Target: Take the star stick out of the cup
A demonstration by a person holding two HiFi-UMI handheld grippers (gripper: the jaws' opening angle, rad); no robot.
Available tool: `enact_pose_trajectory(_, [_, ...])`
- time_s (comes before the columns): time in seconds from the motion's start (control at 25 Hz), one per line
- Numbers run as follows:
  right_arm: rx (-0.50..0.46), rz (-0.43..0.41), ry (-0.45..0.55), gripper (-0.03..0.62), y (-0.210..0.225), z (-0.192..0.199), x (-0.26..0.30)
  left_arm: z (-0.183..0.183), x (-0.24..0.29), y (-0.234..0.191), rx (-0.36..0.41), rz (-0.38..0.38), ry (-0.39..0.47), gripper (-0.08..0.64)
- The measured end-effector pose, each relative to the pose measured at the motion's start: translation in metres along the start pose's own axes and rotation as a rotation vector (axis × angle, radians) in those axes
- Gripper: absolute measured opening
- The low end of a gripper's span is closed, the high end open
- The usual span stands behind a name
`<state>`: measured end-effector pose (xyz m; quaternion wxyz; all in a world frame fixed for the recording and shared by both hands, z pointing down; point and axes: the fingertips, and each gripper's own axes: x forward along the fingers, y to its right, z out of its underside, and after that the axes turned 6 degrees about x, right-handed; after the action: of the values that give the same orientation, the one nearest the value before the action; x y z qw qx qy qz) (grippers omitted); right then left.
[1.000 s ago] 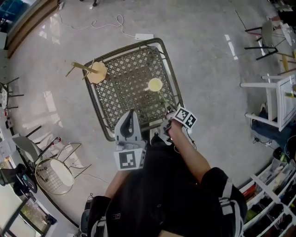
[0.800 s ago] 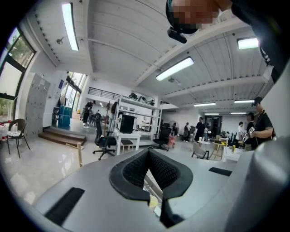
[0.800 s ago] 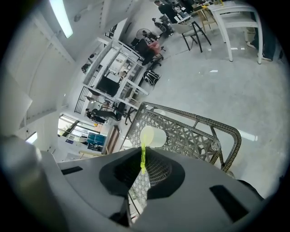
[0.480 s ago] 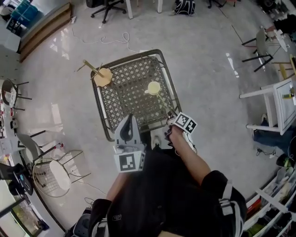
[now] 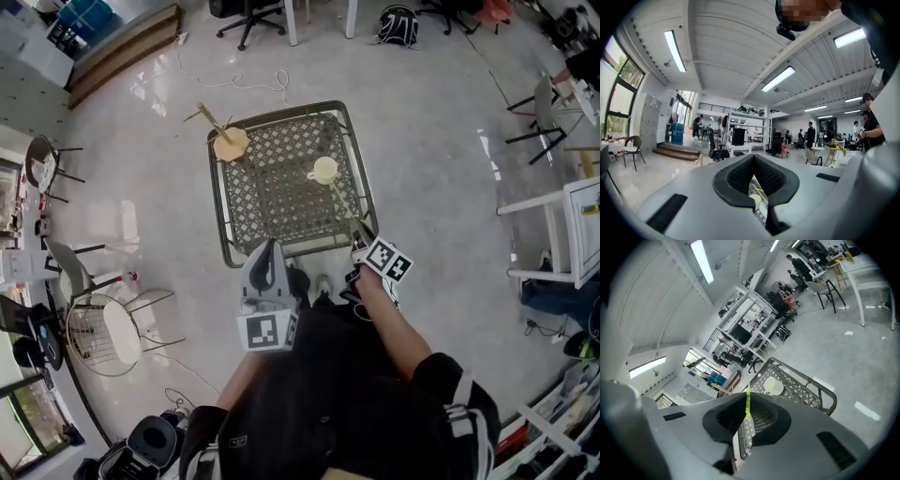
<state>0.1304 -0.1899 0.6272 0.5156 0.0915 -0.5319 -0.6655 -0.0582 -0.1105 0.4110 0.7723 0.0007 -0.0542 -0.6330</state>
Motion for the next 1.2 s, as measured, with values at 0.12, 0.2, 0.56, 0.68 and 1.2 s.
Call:
enact_pose_trajectory(0.12, [-0.064, -0.017, 0.026, 0.021, -0.013, -0.001, -0.014, -0.003, -0.005, -0.002, 0.005, -0.002, 0.015, 0.015])
enact_pose_trajectory(0.2, [-0.114, -0.026, 0.043, 0.021, -0.022, -0.002, -0.023, -0.007, -0.006, -0.002, 0.014, 0.004, 0.028, 0.015])
enact_pose_trajectory(0.56, [-0.317, -0.042, 0.118, 0.021, -0.072, -0.001, -0.051, -0.020, -0.010, -0.011, -0.008, 0.048, 0.079, 0.015])
enact_pose_trajectory(0.68, [-0.380, -0.029, 0.130, 0.021, -0.085, 0.008, -0.060, -0.022, -0.015, -0.017, -0.028, 0.060, 0.088, 0.015])
enact_pose_trajectory(1.2, [-0.544, -0.014, 0.187, 0.021, -0.135, 0.044, -0.107, -0.019, -0.035, -0.034, -0.088, 0.105, 0.110, 0.015])
